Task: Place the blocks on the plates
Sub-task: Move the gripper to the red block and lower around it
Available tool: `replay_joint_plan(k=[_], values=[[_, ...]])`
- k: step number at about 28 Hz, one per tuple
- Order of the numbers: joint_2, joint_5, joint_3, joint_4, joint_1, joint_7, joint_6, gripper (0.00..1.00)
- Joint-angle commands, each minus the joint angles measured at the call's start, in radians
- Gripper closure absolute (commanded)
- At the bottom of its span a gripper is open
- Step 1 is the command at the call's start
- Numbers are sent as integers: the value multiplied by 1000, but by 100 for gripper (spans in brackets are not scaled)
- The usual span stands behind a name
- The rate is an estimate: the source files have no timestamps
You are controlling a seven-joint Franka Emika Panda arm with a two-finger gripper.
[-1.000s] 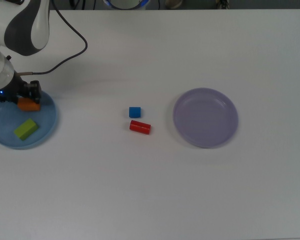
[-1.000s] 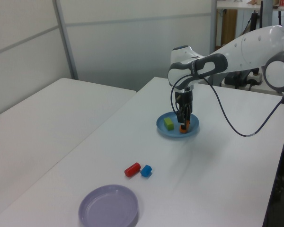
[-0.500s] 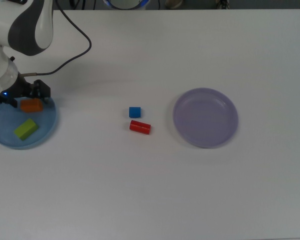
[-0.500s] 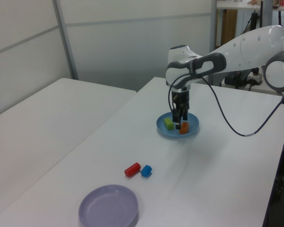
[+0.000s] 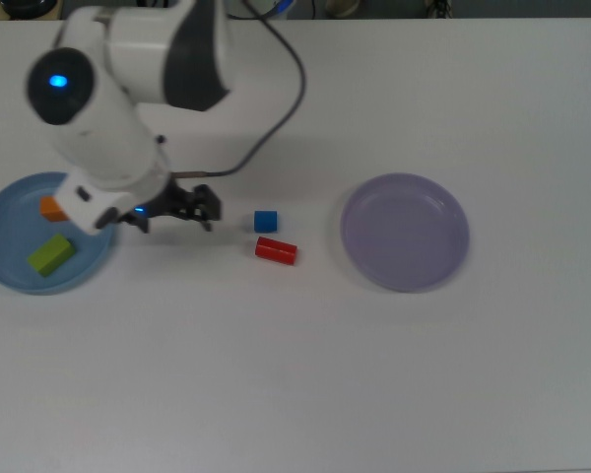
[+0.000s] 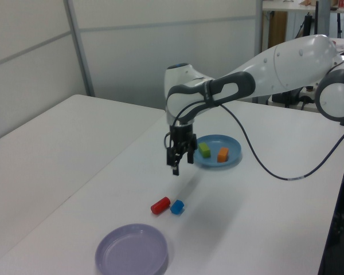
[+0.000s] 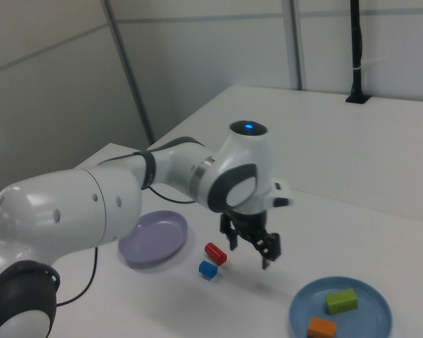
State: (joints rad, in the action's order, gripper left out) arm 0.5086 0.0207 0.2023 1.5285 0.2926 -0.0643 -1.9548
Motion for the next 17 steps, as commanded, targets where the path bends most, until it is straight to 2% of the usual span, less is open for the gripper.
replay_joint_plan(k=[1, 6, 13, 17], values=[[-21, 13, -17, 24, -73, 161, -15, 0], [-19, 13, -15, 24, -131, 311, -33, 0], [1, -7, -21, 42, -205, 465, -174, 0], [24, -73, -26, 44, -240, 480, -197, 0]])
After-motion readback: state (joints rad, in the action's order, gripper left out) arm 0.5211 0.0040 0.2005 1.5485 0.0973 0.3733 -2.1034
